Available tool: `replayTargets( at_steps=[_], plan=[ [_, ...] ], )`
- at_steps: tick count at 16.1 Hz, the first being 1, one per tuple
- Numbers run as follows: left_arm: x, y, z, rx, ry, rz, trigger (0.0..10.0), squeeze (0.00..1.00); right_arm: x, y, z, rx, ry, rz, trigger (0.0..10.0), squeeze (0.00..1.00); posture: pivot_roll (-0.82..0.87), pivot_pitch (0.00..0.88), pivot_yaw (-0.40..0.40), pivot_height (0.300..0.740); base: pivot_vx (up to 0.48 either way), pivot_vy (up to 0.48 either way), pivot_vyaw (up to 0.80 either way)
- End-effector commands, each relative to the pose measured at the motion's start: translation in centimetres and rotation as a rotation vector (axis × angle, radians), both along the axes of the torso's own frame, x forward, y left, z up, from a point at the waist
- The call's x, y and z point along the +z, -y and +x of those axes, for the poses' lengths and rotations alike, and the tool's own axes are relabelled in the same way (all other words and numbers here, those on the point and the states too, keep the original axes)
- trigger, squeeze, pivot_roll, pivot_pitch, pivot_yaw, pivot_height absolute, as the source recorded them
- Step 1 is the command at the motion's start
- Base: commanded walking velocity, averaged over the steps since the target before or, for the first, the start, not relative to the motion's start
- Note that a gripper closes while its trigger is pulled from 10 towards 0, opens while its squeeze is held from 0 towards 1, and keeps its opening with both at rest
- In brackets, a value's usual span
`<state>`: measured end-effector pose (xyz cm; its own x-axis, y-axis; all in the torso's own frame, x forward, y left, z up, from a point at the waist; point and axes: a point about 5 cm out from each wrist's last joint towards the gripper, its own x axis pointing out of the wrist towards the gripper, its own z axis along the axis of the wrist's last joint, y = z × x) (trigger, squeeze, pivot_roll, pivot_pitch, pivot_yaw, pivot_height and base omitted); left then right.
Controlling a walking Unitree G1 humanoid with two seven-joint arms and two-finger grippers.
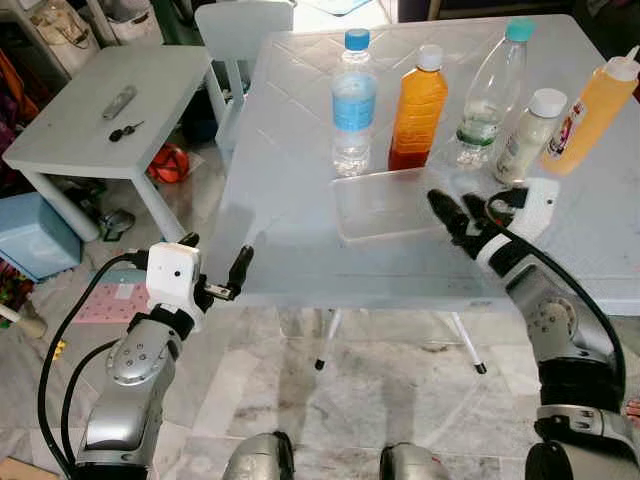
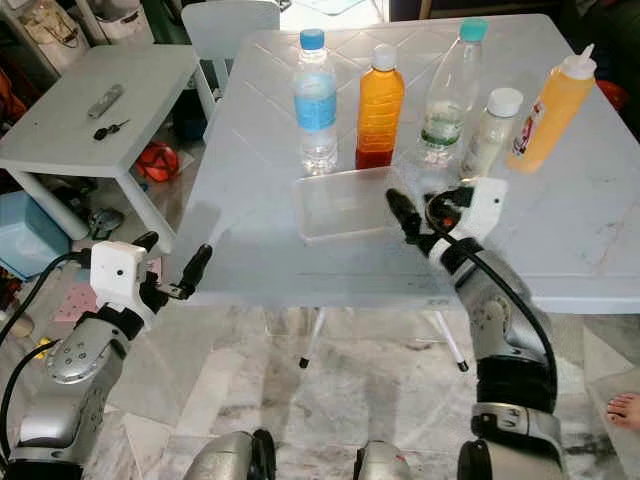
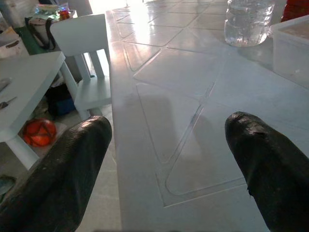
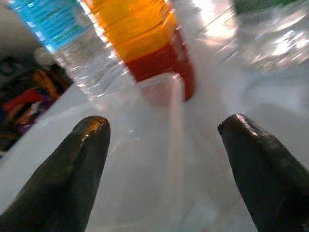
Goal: Restocking fridge
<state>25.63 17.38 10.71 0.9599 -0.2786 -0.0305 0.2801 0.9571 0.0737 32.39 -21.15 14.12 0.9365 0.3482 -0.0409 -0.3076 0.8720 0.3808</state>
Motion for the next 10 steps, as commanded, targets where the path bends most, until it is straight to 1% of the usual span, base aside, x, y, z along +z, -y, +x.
replayTargets(
  at_steps=[1, 6, 8, 10],
  plan=[
    [0.2, -0.4, -0.2, 0.008, 0.002, 0.017, 10.0, 0.0, 0.0, -0.8, -0.2, 0.056, -0.005, 0.014, 0.0, 0.0, 0.02, 0.127, 0.109, 0.74, 0.0, 0.0, 0.0],
    [0.2, -0.1, 0.0, 0.003, 0.004, 0.012, 10.0, 0.0, -0.9, -0.8, -0.6, 0.068, -0.053, 0.042, 0.0, 0.0, 0.01, 0.122, 0.107, 0.74, 0.0, 0.0, 0.0],
    [0.2, -0.1, 0.0, 0.003, 0.005, 0.009, 10.0, 0.0, -1.1, -0.8, -0.6, 0.059, -0.067, 0.079, 0.0, 0.0, 0.01, 0.12, 0.105, 0.74, 0.0, 0.0, 0.0],
    [0.2, 0.0, 0.0, 0.002, 0.005, 0.008, 10.0, 0.0, -1.1, -0.8, -0.6, 0.056, -0.071, 0.089, 0.0, 0.0, 0.01, 0.121, 0.104, 0.74, 0.0, 0.0, 0.0]
  ],
)
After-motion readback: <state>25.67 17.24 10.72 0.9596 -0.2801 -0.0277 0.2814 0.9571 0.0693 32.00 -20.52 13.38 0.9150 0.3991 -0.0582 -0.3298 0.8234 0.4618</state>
